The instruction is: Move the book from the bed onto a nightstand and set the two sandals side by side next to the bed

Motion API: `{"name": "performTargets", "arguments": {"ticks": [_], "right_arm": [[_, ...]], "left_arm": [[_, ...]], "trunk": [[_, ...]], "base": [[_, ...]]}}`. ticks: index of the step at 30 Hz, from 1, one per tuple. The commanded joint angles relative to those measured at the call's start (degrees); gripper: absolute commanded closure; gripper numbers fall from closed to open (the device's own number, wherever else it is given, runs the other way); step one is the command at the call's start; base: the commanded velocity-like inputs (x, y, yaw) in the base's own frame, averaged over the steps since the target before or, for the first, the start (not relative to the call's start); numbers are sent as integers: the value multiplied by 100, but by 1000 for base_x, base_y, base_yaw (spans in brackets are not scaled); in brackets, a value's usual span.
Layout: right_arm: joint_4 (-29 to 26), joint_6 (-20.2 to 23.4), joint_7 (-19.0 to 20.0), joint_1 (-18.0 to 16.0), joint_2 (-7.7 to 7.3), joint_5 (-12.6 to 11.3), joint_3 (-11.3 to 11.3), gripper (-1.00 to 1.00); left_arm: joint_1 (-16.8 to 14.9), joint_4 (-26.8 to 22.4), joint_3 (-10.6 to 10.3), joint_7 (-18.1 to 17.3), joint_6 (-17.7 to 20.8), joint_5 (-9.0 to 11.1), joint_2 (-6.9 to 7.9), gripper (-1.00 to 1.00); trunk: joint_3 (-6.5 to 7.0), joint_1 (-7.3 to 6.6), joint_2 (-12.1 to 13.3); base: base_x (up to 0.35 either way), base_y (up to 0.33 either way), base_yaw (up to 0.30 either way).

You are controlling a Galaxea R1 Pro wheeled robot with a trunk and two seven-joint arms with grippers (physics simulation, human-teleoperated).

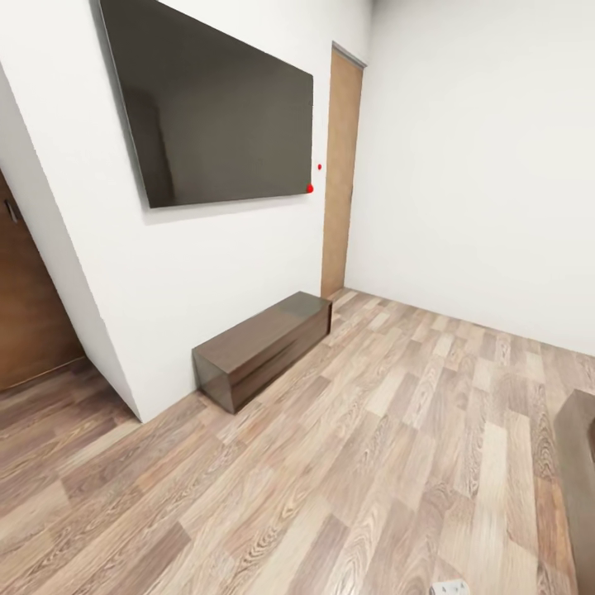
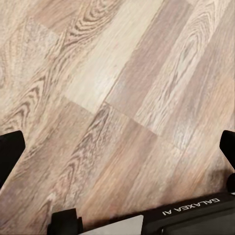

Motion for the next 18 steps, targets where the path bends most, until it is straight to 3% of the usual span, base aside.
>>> {"name": "performTargets", "arguments": {"ticks": [1,13,18], "right_arm": [[25,-34,38,-9,3,-60,42,-100],[22,-34,61,-9,-11,-56,41,-100],[23,-34,64,-9,-10,-32,43,-100]], "left_arm": [[-4,6,-21,-21,-17,32,2,-100],[-5,6,-21,-21,-17,33,2,-100],[-4,6,-21,-21,-17,36,2,-100]], "trunk": [[-6,3,-3],[-6,3,-3],[-6,3,-3]], "base": [[334,0,-32],[334,0,-211],[334,0,-77]]}}
